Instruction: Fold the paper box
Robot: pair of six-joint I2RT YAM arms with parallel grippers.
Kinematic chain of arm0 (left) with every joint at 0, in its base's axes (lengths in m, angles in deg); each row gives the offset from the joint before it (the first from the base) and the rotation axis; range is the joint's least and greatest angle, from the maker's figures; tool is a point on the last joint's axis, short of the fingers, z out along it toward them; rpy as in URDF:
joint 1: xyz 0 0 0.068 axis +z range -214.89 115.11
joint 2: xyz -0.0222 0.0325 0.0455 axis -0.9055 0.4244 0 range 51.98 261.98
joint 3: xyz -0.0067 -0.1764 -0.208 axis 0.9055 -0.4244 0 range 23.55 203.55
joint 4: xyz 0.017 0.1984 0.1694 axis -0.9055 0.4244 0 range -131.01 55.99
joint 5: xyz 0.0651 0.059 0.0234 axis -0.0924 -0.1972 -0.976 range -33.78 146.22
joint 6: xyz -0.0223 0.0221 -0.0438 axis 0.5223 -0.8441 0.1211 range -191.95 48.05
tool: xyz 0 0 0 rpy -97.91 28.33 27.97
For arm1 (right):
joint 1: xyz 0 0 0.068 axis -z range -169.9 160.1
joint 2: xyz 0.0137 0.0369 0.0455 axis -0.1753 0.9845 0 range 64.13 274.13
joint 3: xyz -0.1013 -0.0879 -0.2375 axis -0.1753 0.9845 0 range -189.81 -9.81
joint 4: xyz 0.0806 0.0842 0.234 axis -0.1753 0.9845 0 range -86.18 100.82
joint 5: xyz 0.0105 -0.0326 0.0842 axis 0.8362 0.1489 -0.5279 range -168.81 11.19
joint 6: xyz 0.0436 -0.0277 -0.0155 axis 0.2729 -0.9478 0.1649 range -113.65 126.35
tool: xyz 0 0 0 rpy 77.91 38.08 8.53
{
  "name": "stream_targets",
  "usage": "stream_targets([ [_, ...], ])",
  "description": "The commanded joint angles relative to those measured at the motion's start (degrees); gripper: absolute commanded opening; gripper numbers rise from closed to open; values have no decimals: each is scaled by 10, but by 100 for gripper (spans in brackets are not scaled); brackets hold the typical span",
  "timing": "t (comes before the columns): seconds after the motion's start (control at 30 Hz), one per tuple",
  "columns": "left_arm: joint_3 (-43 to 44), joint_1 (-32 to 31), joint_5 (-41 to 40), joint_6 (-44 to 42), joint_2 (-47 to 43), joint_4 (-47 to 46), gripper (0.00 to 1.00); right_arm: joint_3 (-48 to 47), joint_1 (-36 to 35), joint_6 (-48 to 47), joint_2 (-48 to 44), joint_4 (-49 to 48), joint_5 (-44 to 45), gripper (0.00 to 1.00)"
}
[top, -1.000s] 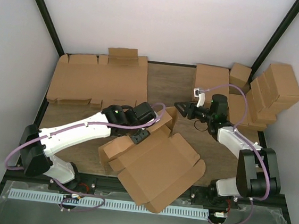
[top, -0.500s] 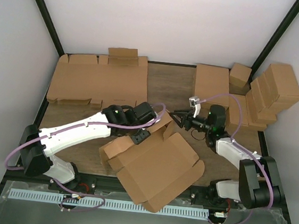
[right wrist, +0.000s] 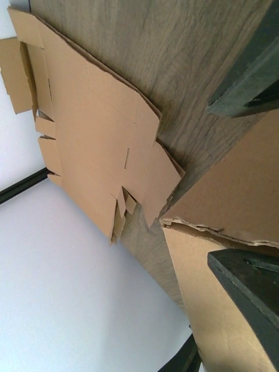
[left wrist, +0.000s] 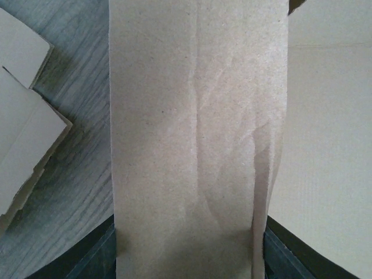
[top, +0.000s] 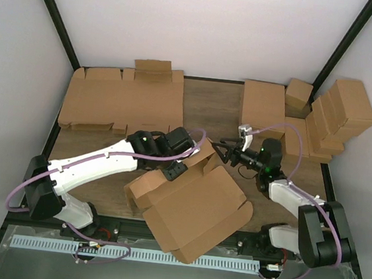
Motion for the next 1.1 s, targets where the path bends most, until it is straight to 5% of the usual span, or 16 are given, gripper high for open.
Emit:
stream_targets([
  [0.0, 12, -5, 32, -6, 3, -45, 55, 42, -19, 2, -28, 66, -3, 69],
  [0.33, 5, -5, 32, -10, 4, -46, 55, 78, -9, 17, -204, 112, 50, 87],
  [0.73, 5, -3, 37, -12, 7, -43, 55, 108, 27, 43, -294, 167, 73, 94],
  [1.07, 5, -3, 33, -11, 10, -37, 55, 22, 62, 72, -291, 245, 145, 100],
])
